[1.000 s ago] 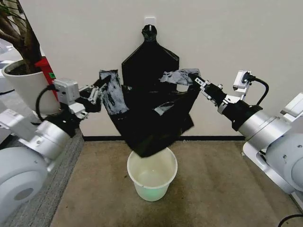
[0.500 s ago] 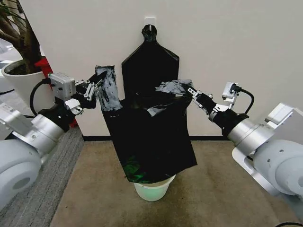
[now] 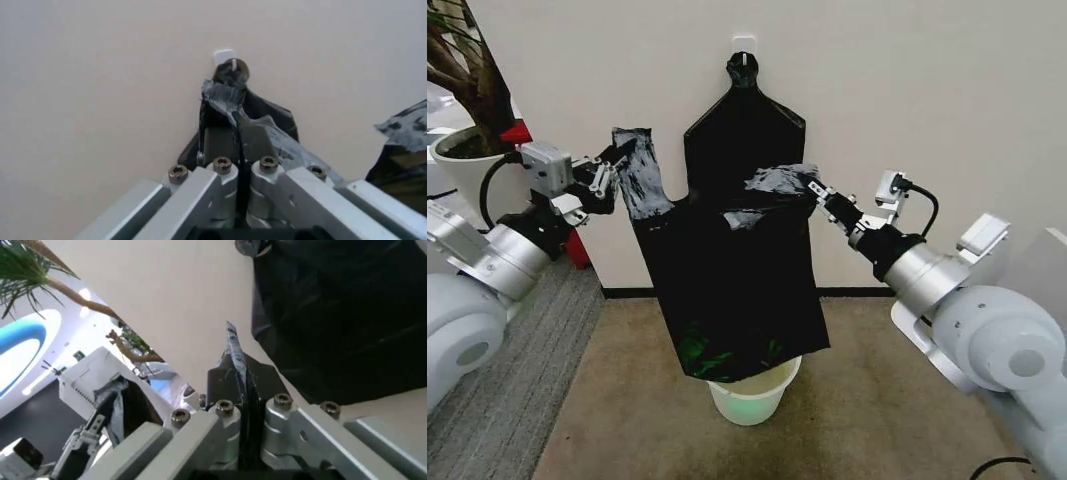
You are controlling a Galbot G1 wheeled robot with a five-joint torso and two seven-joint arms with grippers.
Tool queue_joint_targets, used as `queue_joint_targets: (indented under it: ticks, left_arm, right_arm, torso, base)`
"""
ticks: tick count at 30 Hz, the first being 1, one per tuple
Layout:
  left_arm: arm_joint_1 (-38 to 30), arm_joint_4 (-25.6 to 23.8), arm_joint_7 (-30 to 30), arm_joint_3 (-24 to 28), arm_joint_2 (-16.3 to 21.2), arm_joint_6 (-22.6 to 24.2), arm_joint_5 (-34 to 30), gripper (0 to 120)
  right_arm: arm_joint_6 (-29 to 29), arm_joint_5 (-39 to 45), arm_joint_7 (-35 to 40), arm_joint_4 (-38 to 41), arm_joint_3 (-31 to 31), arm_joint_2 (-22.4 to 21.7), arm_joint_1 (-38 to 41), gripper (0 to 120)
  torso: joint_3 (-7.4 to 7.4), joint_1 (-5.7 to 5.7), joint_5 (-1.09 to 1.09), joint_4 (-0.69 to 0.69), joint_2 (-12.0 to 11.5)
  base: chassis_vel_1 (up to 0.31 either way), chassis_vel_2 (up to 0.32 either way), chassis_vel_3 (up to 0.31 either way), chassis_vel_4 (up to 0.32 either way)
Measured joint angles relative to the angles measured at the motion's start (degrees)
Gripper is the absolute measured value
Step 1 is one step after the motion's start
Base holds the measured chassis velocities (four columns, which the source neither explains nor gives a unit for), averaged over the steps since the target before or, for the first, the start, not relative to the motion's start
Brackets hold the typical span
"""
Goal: Place the garbage bag over the trash bin.
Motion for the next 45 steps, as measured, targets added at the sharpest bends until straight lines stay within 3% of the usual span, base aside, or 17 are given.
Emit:
queue_joint_targets:
  ticks: [6,14,25,33,45]
  left_arm:
    - [-0.65,1.75,0.23,3.45,-1.38,-0.58,1.44,0]
    - [2.32,4.11,0.66,13.73,-7.67,-2.63,10.57,0]
    - [4.65,9.75,3.05,15.81,-12.12,-6.02,19.82,0]
    - [12.73,8.87,2.96,15.52,-16.51,-8.69,24.64,0]
    - [25.95,12.26,1.99,16.04,-23.74,-14.02,34.18,0]
  right_arm:
    - [0.01,-0.19,0.54,-0.74,-0.57,0.92,-1.29,0]
    - [-1.53,-7.50,-2.91,-3.10,-0.04,3.55,-14.42,0]
    - [-1.86,-14.44,-3.84,-6.33,0.63,7.90,-24.53,0]
    - [-1.81,-15.78,0.30,-2.45,0.14,10.32,-30.56,0]
    - [-1.77,-23.16,7.46,-1.83,1.28,14.57,-40.78,0]
  torso:
    - [0.00,0.00,0.00,0.00,0.00]
    - [0.00,0.00,0.01,0.00,0.00]
    - [0.00,0.00,0.01,-0.01,0.00]
    - [-0.01,0.00,0.01,0.01,0.00]
    - [-0.01,0.00,0.02,0.00,0.01]
  base:
    - [0.000,0.000,0.000,0.000]
    - [0.000,0.000,0.000,0.000]
    - [0.000,0.000,0.000,0.000]
    - [0.000,0.000,0.000,0.000]
    - [0.000,0.000,0.000,0.000]
